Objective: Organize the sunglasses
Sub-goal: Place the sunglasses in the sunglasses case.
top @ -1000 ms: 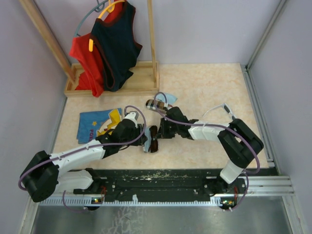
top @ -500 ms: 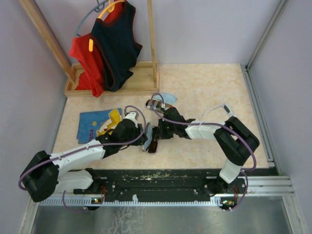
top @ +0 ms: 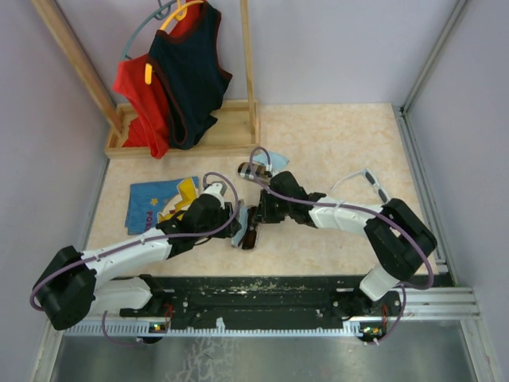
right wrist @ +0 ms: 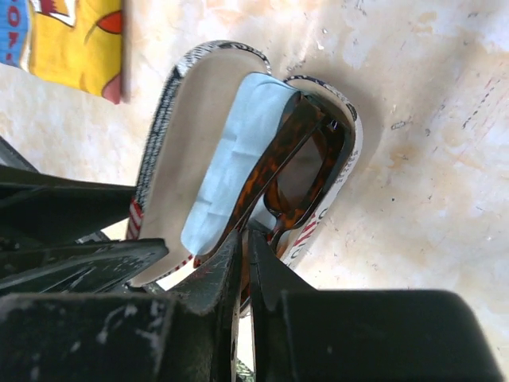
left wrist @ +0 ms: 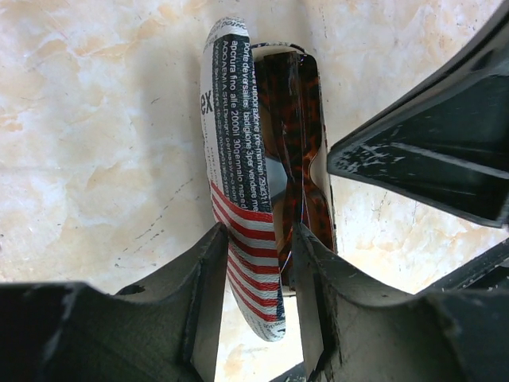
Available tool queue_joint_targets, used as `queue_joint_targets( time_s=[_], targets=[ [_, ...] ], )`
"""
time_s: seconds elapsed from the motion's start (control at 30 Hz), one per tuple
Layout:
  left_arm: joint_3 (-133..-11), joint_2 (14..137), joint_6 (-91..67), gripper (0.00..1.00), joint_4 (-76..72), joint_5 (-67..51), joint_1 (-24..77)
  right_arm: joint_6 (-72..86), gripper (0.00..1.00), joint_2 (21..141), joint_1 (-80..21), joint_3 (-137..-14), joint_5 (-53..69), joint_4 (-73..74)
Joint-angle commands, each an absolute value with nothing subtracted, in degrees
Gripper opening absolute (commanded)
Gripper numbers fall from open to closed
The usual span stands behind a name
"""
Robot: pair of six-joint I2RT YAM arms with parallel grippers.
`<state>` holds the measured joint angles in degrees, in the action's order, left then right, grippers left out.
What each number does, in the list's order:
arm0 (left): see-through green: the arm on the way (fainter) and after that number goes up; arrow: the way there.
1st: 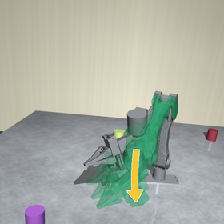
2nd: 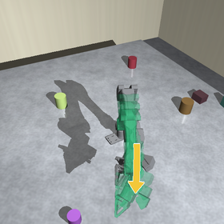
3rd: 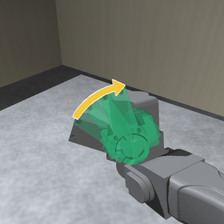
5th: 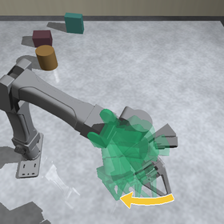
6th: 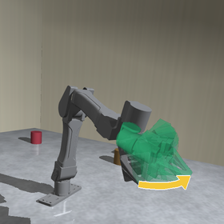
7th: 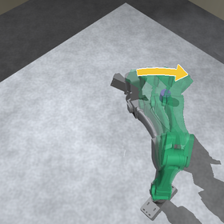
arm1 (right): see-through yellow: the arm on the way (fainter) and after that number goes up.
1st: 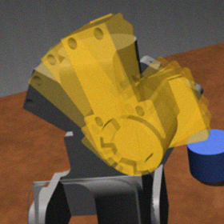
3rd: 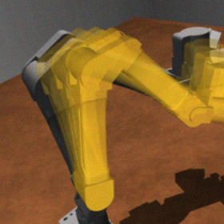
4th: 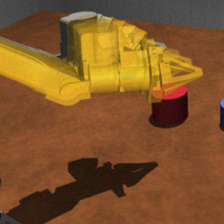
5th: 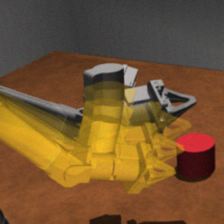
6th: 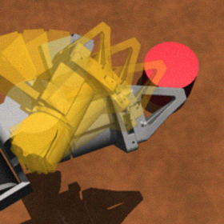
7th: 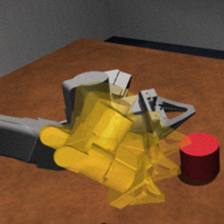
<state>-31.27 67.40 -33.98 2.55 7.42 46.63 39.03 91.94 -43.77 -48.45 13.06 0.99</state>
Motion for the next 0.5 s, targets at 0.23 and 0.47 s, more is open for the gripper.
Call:
queue_joint_targets(
  time_s=[0.23, 0.47],
  targets=[
    [-33.66, 67.13, -33.58, 0.48, 1.22, 5.41, 46.67, 38.24, 0.13, 84.11, -44.39, -45.0, 7.58, 2.41],
    [-33.77, 67.14, -34.2, 0.47, 1.04, 3.32, 46.75, 38.33, 0.13, 84.05, -44.43, -44.84, 6.46, 4.4]
  ],
)
